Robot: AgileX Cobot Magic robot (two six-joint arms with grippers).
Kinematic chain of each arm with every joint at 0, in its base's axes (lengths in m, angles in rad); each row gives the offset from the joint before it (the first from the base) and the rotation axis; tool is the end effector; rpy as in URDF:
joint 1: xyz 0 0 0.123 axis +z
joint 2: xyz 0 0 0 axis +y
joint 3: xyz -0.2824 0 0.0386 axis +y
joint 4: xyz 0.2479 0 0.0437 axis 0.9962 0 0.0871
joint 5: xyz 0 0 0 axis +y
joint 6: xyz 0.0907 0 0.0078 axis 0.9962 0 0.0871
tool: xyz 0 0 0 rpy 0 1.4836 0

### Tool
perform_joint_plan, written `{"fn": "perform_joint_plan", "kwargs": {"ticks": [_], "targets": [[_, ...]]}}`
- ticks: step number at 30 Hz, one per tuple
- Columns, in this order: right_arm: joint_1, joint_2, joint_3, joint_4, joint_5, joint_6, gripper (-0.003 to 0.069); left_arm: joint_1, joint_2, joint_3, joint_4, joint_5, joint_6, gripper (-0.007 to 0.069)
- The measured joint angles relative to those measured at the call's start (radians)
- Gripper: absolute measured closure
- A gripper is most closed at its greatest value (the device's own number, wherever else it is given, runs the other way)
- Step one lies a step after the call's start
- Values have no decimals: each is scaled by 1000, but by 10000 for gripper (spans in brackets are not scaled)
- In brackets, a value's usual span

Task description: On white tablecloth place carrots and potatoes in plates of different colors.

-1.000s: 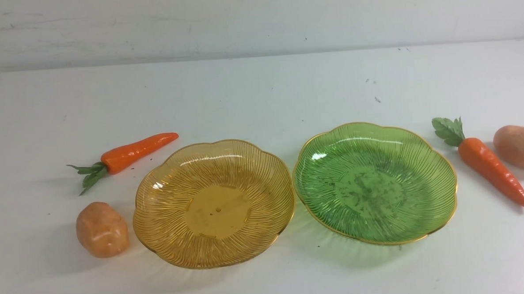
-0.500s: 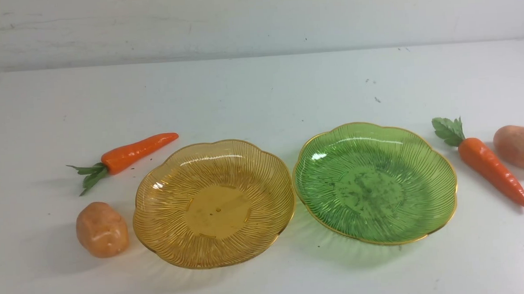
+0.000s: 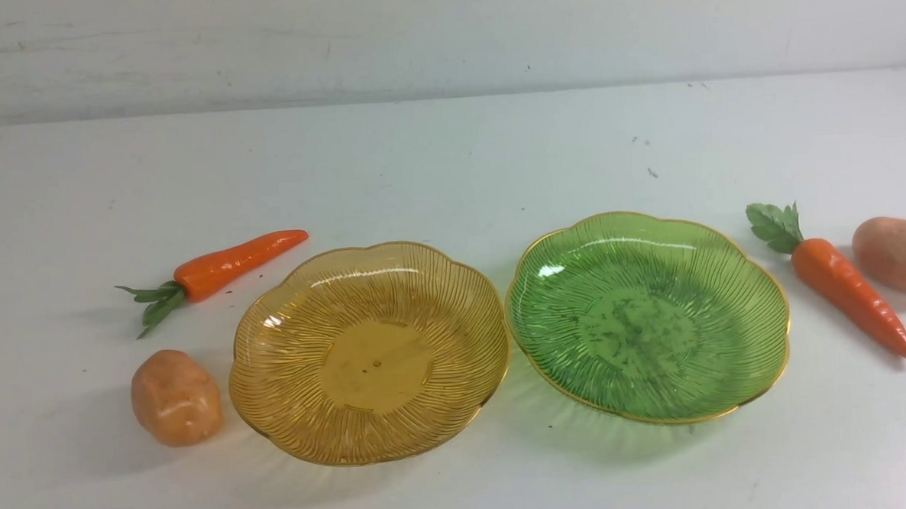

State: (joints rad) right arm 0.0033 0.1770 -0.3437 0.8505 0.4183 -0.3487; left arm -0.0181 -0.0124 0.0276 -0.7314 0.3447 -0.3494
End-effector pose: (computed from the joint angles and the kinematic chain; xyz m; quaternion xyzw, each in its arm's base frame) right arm 0.0525 0.0281 0.2921 0.0548 0.7155 0.2649 0.6442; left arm 0.0524 -0.0216 0.1813 -0.3151 0.7016 -0.3978 0.5002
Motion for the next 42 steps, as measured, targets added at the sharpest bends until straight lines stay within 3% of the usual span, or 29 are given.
{"fn": "perform_joint_plan", "kwargs": {"ticks": [4,8,11,14,18,25,31,38,40,42], "targets": [[0,288,-17,-133,264,128,673,0,0,-24,-42,-9,27,634],[0,579,-152,-322,397,210,671,0,64,-234,-9,10,164,634],[0,829,-350,-515,467,262,666,0,200,-366,58,129,239,634],[0,1018,-465,-662,469,319,643,0,412,-489,184,343,293,634],[0,1241,-636,-778,468,381,546,0,588,-549,257,483,339,634],[1,1576,-858,-927,447,387,275,0,659,-550,271,536,364,634],[1,1734,-925,-1045,434,438,185,0,659,-550,272,537,365,634],[1,1820,-932,-1051,405,451,193,0,659,-550,272,541,367,634],[2,1824,-937,-1046,405,452,277,0,659,-551,272,543,367,634],[2,1824,-941,-1041,419,452,432,0,659,-551,272,544,367,634]]}}
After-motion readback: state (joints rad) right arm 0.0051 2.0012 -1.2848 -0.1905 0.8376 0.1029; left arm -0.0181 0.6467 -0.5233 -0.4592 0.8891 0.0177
